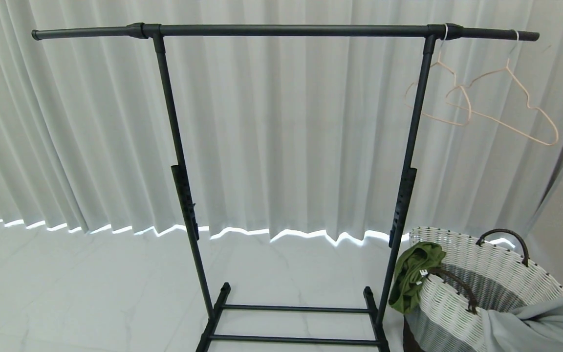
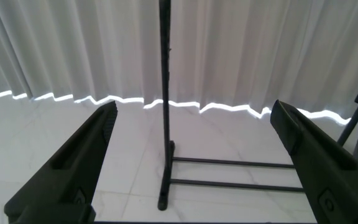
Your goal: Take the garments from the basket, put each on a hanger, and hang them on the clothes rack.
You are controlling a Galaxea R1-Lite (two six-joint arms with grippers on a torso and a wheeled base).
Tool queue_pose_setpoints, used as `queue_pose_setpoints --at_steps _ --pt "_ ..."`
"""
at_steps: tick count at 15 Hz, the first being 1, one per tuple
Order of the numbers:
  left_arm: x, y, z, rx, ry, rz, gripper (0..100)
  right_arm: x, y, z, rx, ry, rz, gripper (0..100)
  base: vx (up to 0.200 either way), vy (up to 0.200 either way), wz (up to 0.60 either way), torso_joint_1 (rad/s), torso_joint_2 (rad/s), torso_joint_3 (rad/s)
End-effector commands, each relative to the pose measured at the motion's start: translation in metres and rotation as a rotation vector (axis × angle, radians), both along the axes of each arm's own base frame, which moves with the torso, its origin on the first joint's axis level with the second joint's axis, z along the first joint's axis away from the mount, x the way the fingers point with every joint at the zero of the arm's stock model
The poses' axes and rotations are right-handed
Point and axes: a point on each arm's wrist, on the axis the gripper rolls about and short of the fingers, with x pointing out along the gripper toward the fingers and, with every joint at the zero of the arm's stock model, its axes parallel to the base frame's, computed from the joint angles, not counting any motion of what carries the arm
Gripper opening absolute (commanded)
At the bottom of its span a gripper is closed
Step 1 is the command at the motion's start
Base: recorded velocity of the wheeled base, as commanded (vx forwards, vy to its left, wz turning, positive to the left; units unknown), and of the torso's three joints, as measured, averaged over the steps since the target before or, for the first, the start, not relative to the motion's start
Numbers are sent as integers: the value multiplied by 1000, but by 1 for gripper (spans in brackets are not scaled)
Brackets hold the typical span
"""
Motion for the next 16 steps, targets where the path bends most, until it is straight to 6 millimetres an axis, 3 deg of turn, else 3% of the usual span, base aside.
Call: queue_pose_setpoints --at_steps 1,3,9,16 --pt "0 0 0 0 1 1 100 1 1 -1 1 7 14 0 0 200 0 -12 -2 2" --pt "0 0 0 1 2 1 100 2 3 -1 1 11 29 0 0 200 0 2 2 7" --pt "0 0 0 1 2 -1 100 10 6 -3 46 33 57 0 0 0 0 0 0 0" --pt "0 0 0 79 -8 -21 100 23 -5 2 104 -49 -106 0 0 0 0 0 0 0"
